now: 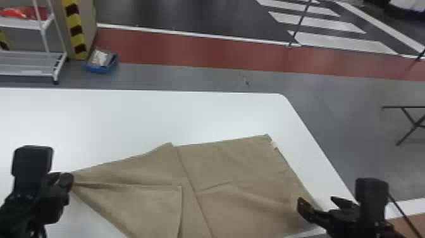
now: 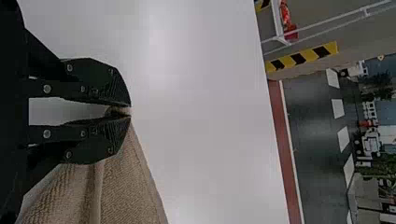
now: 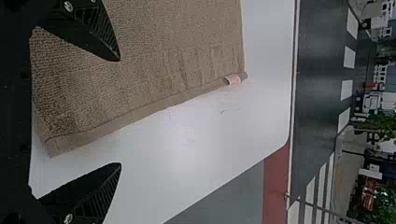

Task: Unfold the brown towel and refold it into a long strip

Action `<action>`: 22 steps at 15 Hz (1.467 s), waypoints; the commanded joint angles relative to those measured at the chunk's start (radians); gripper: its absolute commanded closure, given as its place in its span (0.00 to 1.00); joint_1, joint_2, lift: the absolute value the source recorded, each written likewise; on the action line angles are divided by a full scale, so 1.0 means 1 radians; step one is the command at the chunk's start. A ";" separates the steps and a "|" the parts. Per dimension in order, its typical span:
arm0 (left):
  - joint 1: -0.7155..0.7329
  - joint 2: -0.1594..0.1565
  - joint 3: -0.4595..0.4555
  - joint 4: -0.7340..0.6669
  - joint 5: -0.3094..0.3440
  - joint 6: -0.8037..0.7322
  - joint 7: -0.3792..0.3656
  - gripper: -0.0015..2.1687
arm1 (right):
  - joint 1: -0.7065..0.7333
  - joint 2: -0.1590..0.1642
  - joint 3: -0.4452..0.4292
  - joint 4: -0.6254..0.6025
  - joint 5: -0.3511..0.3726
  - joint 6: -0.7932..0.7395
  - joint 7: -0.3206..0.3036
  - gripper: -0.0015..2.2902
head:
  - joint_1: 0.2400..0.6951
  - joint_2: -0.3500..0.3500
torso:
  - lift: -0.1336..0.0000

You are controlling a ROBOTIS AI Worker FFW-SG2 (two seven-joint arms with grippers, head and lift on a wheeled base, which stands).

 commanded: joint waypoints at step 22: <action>0.081 0.002 -0.005 -0.095 -0.009 0.014 -0.038 0.67 | -0.736 -0.152 0.169 1.052 0.051 -0.611 0.202 0.21 | 1.00 0.23 | 0.08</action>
